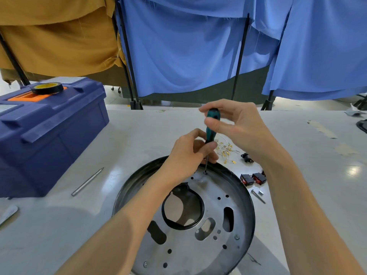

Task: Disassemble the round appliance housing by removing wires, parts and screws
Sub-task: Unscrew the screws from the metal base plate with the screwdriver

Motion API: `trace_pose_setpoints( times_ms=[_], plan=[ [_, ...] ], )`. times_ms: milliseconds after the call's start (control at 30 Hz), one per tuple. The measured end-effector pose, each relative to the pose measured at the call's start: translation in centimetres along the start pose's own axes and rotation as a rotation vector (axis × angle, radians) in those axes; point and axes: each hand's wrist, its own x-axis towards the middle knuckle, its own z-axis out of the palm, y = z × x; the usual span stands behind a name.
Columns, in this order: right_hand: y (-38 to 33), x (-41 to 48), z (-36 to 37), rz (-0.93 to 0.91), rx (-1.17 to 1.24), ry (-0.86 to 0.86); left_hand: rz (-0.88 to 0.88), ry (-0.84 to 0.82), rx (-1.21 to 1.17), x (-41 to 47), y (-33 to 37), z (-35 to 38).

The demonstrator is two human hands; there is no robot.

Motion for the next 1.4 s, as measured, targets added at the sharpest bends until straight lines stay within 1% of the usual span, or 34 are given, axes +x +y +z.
trace_pose_setpoints(
  times_ms=[67, 133, 200, 300, 367, 433, 533, 600, 700, 767, 800, 867, 933, 1000, 1067, 1100, 1167, 1267, 1333, 1400],
  plan=[
    [0.0, 0.0, 0.3, 0.007, -0.085, 0.018, -0.004, 0.022, -0.007, -0.1, 0.1, 0.0],
    [0.1, 0.2, 0.3, -0.008, -0.113, 0.076, 0.023, 0.002, 0.013, -0.1, 0.1, 0.0],
    [0.1, 0.2, -0.1, -0.015, -0.055, 0.101, 0.034, -0.025, 0.02, -0.1, 0.2, 0.0],
    [0.0, 0.1, -0.2, -0.018, 0.04, 0.048, 0.019, 0.002, 0.013, 0.0, 0.1, -0.1],
    [0.1, 0.2, 0.3, -0.026, -0.045, 0.026, 0.003, 0.037, 0.019, -0.1, 0.1, 0.0],
    [0.2, 0.3, 0.8, -0.026, -0.132, 0.063, -0.002, 0.052, 0.026, -0.1, 0.1, 0.0],
    [0.3, 0.4, 0.4, -0.003, -0.037, 0.144, 0.02, 0.024, 0.017, 0.0, 0.2, 0.0],
    [0.3, 0.4, 0.2, 0.015, 0.022, 0.141, 0.017, 0.031, 0.009, 0.0, 0.2, -0.1],
    [0.3, 0.4, 0.8, -0.013, -0.071, 0.105, -0.007, 0.078, 0.017, 0.0, 0.2, 0.0],
    [0.3, 0.3, 1.1, -0.016, -0.145, 0.1, -0.01, 0.08, 0.038, 0.0, 0.2, 0.0],
    [0.3, 0.3, 1.0, -0.014, -0.14, 0.119, -0.001, 0.065, 0.038, -0.1, 0.3, 0.0],
    [0.2, 0.4, 0.6, 0.0, -0.026, 0.139, 0.014, 0.032, 0.03, -0.1, 0.4, 0.0],
    [0.0, 0.3, 0.4, 0.005, 0.065, 0.099, 0.006, 0.043, 0.034, 0.0, 0.3, 0.0],
    [-0.1, 0.2, 0.7, -0.016, 0.009, 0.077, -0.009, 0.082, 0.045, 0.0, 0.2, 0.1],
    [0.0, 0.2, 1.0, -0.029, -0.123, 0.092, -0.018, 0.096, 0.059, 0.1, 0.1, 0.1],
    [0.1, 0.2, 1.0, -0.018, -0.148, 0.111, -0.022, 0.094, 0.068, 0.1, 0.0, 0.0],
    [0.2, 0.4, 0.8, -0.003, -0.117, 0.156, -0.035, 0.109, 0.128, 0.2, -0.2, -0.4],
    [0.1, 0.4, 0.1, -0.026, -0.046, 0.261, -0.044, 0.123, 0.4, 0.4, -0.7, -1.0],
    [-0.1, 0.5, -0.5, -0.07, 0.01, 0.363, -0.069, 0.06, 0.54, 0.4, -1.0, -1.2],
    [-0.3, 0.4, -1.4, -0.122, 0.079, 0.418, -0.097, -0.035, 0.6, 0.3, -1.1, -1.2]
  ],
)
